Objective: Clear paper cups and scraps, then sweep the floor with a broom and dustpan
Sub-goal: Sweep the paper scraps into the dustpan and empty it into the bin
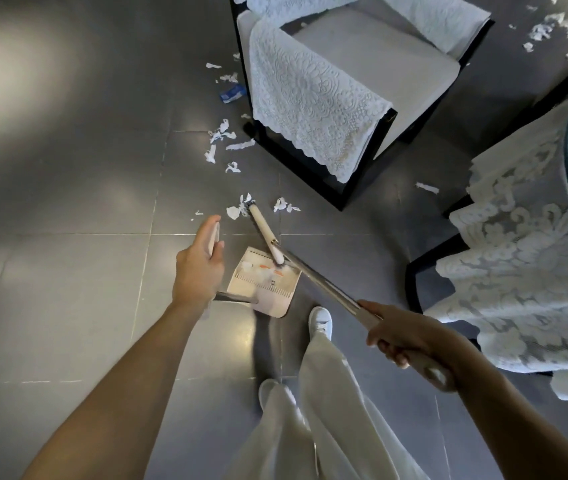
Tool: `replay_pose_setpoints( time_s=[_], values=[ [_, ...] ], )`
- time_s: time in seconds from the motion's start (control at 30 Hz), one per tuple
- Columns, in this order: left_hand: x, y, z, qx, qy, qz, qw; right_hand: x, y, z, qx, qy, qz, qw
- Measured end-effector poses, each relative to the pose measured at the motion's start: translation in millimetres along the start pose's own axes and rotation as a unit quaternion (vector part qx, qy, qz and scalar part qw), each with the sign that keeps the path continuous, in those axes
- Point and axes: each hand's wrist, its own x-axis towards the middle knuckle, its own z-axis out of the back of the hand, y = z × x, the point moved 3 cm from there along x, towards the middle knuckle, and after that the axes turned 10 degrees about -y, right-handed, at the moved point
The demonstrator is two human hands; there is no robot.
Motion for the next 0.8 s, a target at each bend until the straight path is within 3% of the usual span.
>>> replay_pose_setpoints(
  time_s=[0.23,0.43,0.63,0.8],
  values=[
    [65.3,-33.5,-33.9,-0.011,-0.046,0.041,0.998,83.6,68.3,83.5,-0.067,-0.071,0.044,0.994],
    [131.1,-66.8,-75.4,0.017,-0.080,0.064,0.995,173.5,137.2,152.3,-0.098,-0.077,0.069,0.990],
    [181.9,-80.6,-95.3,0.029,-0.088,0.091,0.992,219.0,167.2,155.7,-0.124,-0.004,0.043,0.991],
    [192.5,-97.0,-105.8,0.047,-0.085,0.080,0.992,197.0,162.2,160.2,-0.061,0.109,-0.034,0.992]
  ],
)
